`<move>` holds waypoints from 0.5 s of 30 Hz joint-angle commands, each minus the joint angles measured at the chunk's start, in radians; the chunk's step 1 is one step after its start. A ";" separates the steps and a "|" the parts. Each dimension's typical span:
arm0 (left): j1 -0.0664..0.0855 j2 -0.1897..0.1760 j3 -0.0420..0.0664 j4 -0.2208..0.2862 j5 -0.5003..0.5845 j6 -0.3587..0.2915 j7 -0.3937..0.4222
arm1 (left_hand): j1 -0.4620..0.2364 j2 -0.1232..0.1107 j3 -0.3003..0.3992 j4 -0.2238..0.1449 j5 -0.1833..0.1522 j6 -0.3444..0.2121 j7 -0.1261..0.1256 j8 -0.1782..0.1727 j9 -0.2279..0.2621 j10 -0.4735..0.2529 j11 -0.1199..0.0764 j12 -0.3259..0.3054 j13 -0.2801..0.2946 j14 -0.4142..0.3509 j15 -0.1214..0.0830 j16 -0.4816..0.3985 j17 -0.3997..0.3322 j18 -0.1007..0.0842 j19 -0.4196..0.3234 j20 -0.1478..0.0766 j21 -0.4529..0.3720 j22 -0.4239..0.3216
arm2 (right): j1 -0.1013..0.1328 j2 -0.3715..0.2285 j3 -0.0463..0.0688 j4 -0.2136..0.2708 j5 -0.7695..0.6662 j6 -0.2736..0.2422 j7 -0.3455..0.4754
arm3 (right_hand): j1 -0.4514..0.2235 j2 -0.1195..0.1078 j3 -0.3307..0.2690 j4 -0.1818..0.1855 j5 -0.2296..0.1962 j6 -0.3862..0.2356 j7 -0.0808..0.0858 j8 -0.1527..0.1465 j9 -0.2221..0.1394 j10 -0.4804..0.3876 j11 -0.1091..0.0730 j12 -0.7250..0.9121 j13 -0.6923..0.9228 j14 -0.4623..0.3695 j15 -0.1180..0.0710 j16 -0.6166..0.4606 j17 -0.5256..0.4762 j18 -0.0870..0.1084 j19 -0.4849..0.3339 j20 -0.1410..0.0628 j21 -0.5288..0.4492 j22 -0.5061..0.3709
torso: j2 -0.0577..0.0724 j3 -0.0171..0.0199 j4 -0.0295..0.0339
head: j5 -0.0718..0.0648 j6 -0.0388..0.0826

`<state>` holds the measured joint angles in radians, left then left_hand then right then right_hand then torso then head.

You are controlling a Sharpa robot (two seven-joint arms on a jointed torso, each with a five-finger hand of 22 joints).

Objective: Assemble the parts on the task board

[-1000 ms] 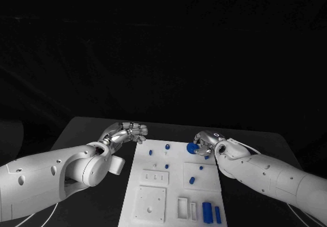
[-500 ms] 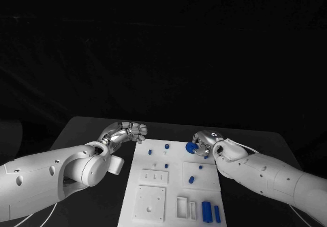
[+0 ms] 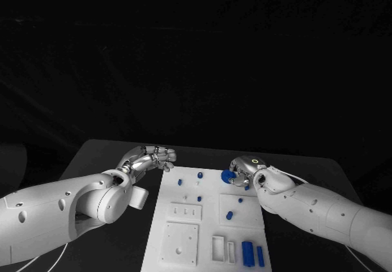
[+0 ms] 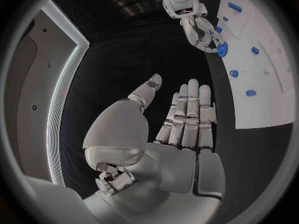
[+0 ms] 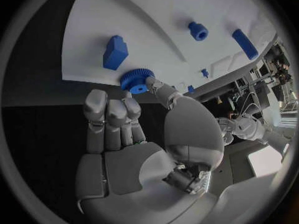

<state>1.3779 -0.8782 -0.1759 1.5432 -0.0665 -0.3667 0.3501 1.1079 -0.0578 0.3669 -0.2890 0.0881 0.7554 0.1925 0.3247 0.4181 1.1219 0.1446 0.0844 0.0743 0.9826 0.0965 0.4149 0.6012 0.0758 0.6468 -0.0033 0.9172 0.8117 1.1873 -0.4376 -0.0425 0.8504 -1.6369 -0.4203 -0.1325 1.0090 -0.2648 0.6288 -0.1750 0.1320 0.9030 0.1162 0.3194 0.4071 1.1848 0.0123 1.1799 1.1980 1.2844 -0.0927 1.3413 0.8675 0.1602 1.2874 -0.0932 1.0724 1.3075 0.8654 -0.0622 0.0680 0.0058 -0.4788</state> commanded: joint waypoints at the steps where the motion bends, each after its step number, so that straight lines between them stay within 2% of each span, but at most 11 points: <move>1: 0.002 0.000 0.001 0.004 -0.006 0.008 0.006 | 0.001 -0.003 -0.007 0.000 0.002 0.003 0.004 -0.005 -0.001 -0.008 -0.001 -0.004 -0.001 0.003 0.002 -0.007 0.001 0.012 -0.005 0.002 -0.006 -0.001 | -0.010 0.003 -0.006 0.000 -0.011 0.046 -0.007 | -0.019 0.002 -0.015 0.001 0.017 0.005 0.011 -0.004 -0.001 -0.005 0.001 -0.001 0.002 0.003 -0.004 -0.007 0.003 0.102 -0.003 -0.008 0.003 0.016 | 0.000 0.0002 -0.0003 | 0.001 0.000; 8: 0.002 0.006 0.001 -0.005 -0.010 0.008 0.006 | 0.002 -0.003 -0.007 0.000 0.002 0.002 0.004 -0.005 -0.002 -0.009 -0.001 -0.006 -0.002 0.003 0.002 -0.008 0.002 0.012 -0.005 0.002 -0.006 -0.001 | -0.010 0.005 -0.006 -0.001 -0.011 0.051 -0.009 | -0.023 0.003 -0.024 0.002 0.025 0.006 0.011 -0.003 0.000 -0.005 0.001 0.001 0.002 0.003 -0.004 -0.008 0.006 0.102 -0.004 -0.010 0.004 0.016 | 0.000 0.0015 -0.0001 | 0.001 0.002; 15: 0.002 0.011 0.001 -0.008 -0.010 0.008 0.006 | 0.001 -0.002 -0.007 0.001 0.002 0.002 0.004 -0.006 -0.002 -0.011 -0.001 -0.007 -0.002 0.003 0.002 -0.008 0.003 0.012 -0.005 0.002 -0.006 -0.001 | -0.010 0.007 -0.006 -0.001 -0.010 0.059 -0.013 | -0.033 0.007 -0.030 0.009 0.031 0.009 0.010 -0.002 0.001 -0.003 0.000 0.002 0.003 0.004 -0.005 -0.008 0.008 0.102 -0.004 -0.010 0.004 0.015 | 0.000 0.0009 -0.0010 | -0.001 0.000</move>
<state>1.3784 -0.8697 -0.1759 1.5342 -0.0699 -0.3668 0.3495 1.1079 -0.0578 0.3669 -0.2890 0.0881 0.7554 0.1926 0.3247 0.4172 1.1183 0.1411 0.0844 0.0735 0.9825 0.0965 0.4109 0.6023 0.0778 0.6468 -0.0032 0.9172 0.8117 1.1874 -0.4339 -0.0426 0.8494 -1.6376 -0.4194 -0.1393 0.9838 -0.2598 0.6029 -0.1656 0.1588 0.9029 0.1162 0.3194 0.4075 1.1849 0.0122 1.1800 1.2004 1.2844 -0.0926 1.3377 0.8748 0.1591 1.2836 -0.0970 1.0724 1.3075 0.8653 -0.0613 0.0672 0.0058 -0.4773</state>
